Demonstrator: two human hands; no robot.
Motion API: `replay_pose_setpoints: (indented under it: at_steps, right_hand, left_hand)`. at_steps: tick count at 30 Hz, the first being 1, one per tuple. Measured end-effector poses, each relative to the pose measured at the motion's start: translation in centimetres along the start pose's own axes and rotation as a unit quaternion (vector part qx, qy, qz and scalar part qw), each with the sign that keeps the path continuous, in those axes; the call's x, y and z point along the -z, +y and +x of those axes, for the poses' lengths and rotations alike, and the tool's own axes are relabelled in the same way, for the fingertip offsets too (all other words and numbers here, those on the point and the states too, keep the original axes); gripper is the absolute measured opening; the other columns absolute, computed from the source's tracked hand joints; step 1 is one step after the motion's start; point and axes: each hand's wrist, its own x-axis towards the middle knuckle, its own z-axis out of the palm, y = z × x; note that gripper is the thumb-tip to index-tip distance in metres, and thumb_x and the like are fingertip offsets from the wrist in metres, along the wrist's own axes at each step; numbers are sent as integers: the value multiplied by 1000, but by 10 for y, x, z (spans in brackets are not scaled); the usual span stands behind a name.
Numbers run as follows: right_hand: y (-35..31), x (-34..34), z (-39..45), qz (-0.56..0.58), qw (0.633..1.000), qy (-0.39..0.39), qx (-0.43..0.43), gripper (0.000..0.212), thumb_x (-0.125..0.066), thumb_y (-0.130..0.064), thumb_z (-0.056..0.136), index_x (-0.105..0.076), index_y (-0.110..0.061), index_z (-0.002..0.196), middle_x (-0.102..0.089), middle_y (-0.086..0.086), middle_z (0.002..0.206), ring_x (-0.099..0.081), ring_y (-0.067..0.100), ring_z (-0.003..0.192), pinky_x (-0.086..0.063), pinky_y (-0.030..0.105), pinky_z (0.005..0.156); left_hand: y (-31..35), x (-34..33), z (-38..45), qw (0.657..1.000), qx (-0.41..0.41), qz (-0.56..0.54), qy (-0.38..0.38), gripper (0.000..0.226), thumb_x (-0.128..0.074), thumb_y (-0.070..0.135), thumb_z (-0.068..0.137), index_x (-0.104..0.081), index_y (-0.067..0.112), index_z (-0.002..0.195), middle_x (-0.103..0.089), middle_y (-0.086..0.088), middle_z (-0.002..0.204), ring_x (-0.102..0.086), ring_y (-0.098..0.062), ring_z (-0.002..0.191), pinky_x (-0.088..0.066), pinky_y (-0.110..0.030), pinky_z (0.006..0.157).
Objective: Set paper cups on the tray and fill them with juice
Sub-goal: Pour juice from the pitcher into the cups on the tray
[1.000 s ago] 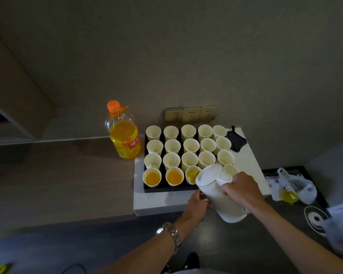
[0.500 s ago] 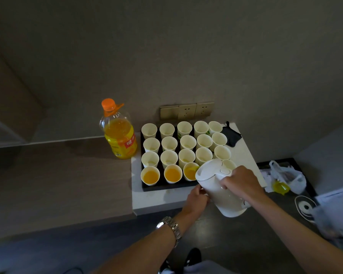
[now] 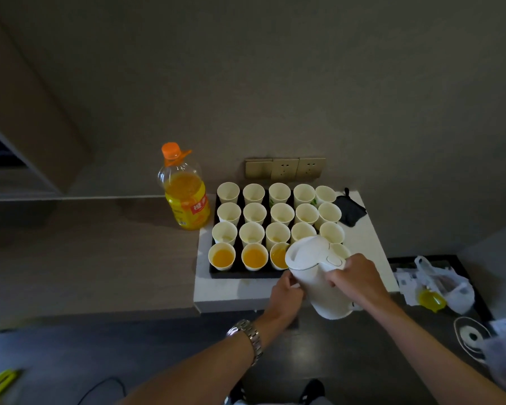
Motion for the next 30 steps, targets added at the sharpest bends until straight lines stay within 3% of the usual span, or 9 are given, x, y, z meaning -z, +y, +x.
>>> replay_pose_setpoints:
  at_steps: [4,9,23,30]
  right_hand:
    - [12,6,2,49,999,-13,21,21,-78,-14,76,-58,-13,84,-60,-1,81,-56,14,78,-42,24,55]
    - [34,17,11,82,996,-28,28,33,-80,-18,75,-61,-8,101,-63,4,96,-60,22,95,-45,22,56]
    - [83,54,29,119,990,-46,55,33,-81,-19,79,-59,-12,102,-62,5,106,-56,22,104,-56,29,72]
    - [102,63,37,91,992,-56,60,36,-81,-21,78,-59,-12,104,-62,5,107,-58,22,103,-48,23,62]
  left_hand:
    - [10,-10,-5,998,-23,-24,50,54,-54,3,96,-47,25,145,-57,7,131,-51,-17,128,-48,-38,110]
    - [22,-28,-9,995,-43,-23,81,56,-54,0,93,-48,23,144,-60,5,130,-52,-15,125,-46,-34,108]
    - [36,-92,-6,991,-47,-10,128,56,-55,3,92,-49,18,145,-60,0,137,-52,-20,129,-46,-42,112]
    - [32,-116,-3,991,-43,-7,123,58,-58,4,90,-49,19,145,-59,3,133,-52,-19,127,-49,-40,109]
